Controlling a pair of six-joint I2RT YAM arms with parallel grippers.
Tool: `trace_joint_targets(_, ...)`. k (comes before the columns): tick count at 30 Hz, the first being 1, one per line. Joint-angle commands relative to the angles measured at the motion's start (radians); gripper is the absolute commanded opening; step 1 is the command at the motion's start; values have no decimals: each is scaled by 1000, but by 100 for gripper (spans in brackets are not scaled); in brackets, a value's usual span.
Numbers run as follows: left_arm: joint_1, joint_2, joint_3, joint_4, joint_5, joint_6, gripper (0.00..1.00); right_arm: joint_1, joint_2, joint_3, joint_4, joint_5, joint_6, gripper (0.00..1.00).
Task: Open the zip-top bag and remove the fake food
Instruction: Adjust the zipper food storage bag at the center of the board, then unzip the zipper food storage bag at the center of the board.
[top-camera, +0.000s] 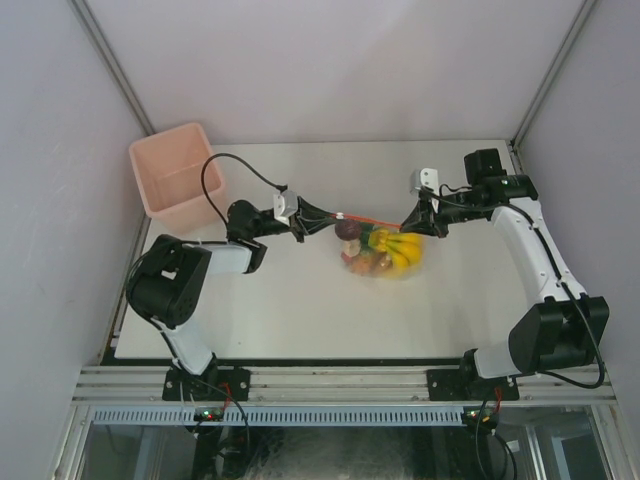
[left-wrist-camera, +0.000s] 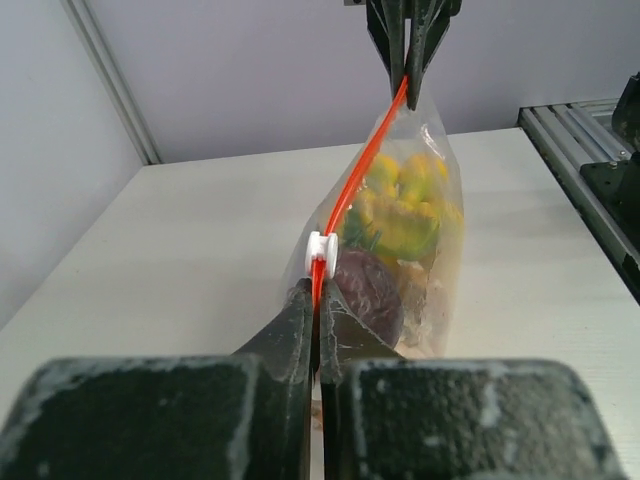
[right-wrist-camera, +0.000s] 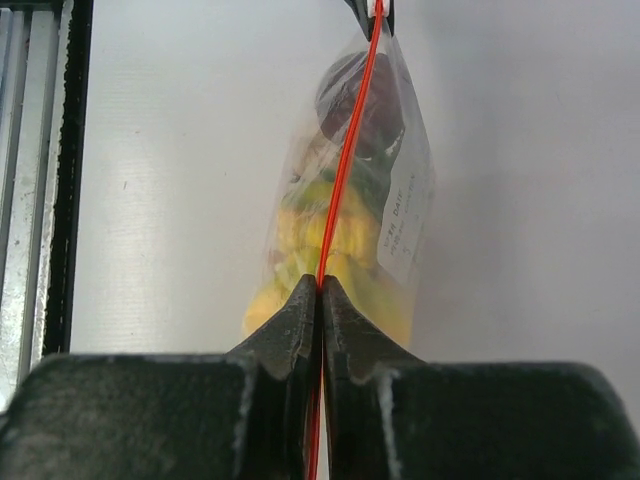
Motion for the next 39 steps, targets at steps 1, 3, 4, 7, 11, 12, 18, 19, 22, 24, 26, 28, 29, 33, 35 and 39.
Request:
trace_joint_targets(1,-13,-26,34,41,-14,-28,0,-2,-11,59,15,-37,-14,10)
trace_joint_targets(3,-22,-52,10,41,-46,-44,0,2,-19,79,15,-39,-23,30)
trace_joint_targets(4,-28,-64,-3,41,-59,-53,0,7,-27,90,16,-38,-35,41)
trace_joint_targets(7,-52,-110,-48,41,-112,-94,0,54,-32,140,-19,-20,-116,68)
trace_joint_targets(11,-107,-181,-93,26,-182,-149,0,182,24,250,-96,34,-142,76)
trace_joint_targets(12,-122,-206,-104,15,-199,-161,0,230,35,267,-94,53,-129,76)
trace_joint_targets(18,-160,-306,-143,-151,-285,-201,0,352,107,328,-35,52,30,73)
trace_joint_targets(19,-160,-323,-150,-191,-298,-201,0,367,113,325,-25,60,49,71)
trace_joint_targets(22,-160,-380,-175,-307,-320,-170,0,394,126,311,16,97,115,68)
trace_joint_targets(24,-162,-423,-185,-407,-337,-126,0,396,136,308,18,80,141,65)
trace_joint_targets(26,-165,-469,-183,-537,-364,-58,0,400,145,313,18,65,157,63)
trace_joint_targets(28,-174,-511,-163,-704,-395,28,0,406,151,314,18,49,166,62)
trace_joint_targets(29,-180,-530,-147,-788,-413,73,0,409,154,315,20,41,172,61)
trace_joint_targets(33,-191,-588,-93,-1047,-461,199,0,434,157,316,33,62,199,59)
trace_joint_targets(35,-191,-606,-88,-1091,-467,215,0,436,156,309,45,61,212,59)
trace_joint_targets(39,-194,-616,-75,-1105,-457,218,0,444,134,249,108,36,249,58)
